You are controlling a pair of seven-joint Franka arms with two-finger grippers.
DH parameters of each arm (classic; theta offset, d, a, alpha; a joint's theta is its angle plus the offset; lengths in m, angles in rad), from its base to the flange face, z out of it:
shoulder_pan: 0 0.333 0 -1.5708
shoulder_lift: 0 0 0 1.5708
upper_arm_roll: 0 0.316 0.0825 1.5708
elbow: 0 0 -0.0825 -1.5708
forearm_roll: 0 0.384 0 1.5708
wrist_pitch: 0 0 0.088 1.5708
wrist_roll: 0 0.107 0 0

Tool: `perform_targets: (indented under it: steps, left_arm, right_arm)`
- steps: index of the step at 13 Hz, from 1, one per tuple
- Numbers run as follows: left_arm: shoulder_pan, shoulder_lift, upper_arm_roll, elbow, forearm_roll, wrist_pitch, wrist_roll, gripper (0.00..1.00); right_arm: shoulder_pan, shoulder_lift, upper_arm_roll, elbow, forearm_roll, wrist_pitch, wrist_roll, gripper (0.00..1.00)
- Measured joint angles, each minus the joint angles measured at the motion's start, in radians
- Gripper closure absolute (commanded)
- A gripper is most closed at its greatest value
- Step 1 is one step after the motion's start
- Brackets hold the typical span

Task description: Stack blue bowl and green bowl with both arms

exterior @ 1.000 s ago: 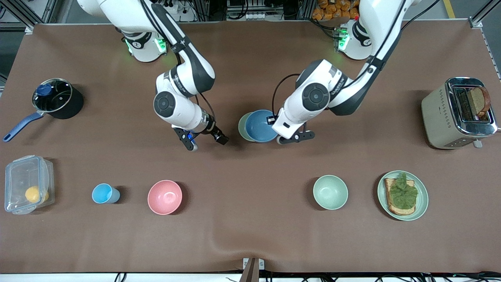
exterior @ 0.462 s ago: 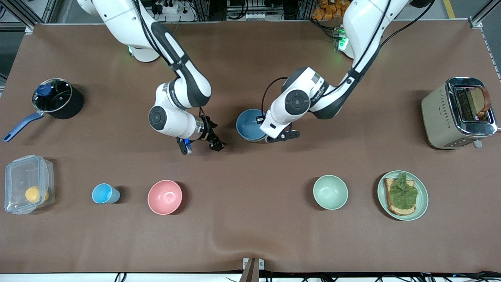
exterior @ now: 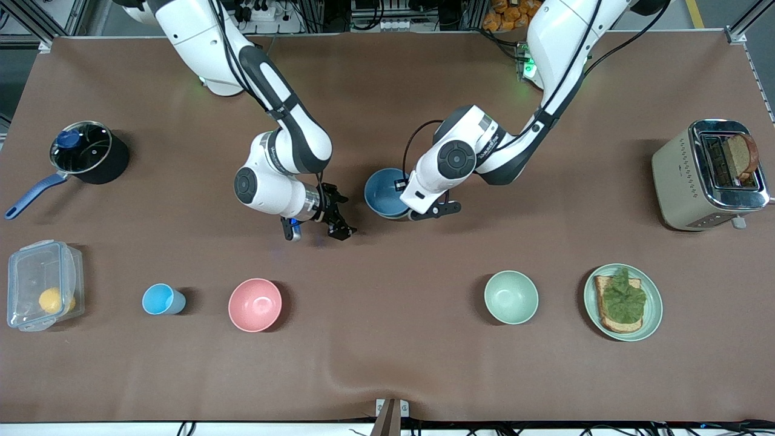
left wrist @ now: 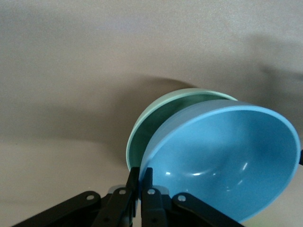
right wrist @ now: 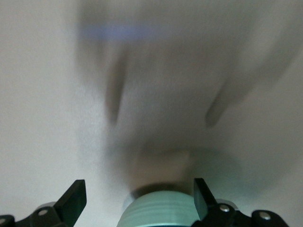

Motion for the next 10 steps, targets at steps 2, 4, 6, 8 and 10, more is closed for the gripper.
perform_targets:
  steps: [2,4,6,8,10]
  left_arm:
    - [-0.007,0.004,0.0,0.0,0.0,0.0,-0.001,1.0]
    - [-0.011,0.016,0.0,0.0,0.0,0.0,-0.021,1.0]
    - [-0.011,0.027,0.0,0.0,0.0,0.003,-0.032,1.0]
    - [-0.011,0.028,0.0,0.0,0.0,0.003,-0.033,0.96]
    - [-0.011,0.028,0.001,0.0,0.0,0.003,-0.034,0.79]
  right_arm:
    - [0.022,0.018,0.001,0.007,0.007,0.017,0.001,0.0]
    - [0.047,0.038,0.001,0.008,0.008,0.047,0.001,0.0]
    - [0.068,0.056,0.002,0.009,0.014,0.079,0.001,0.0]
    - [0.074,0.064,0.002,0.011,0.034,0.085,0.001,0.0]
    - [0.076,0.067,0.002,0.014,0.049,0.087,0.0,0.0]
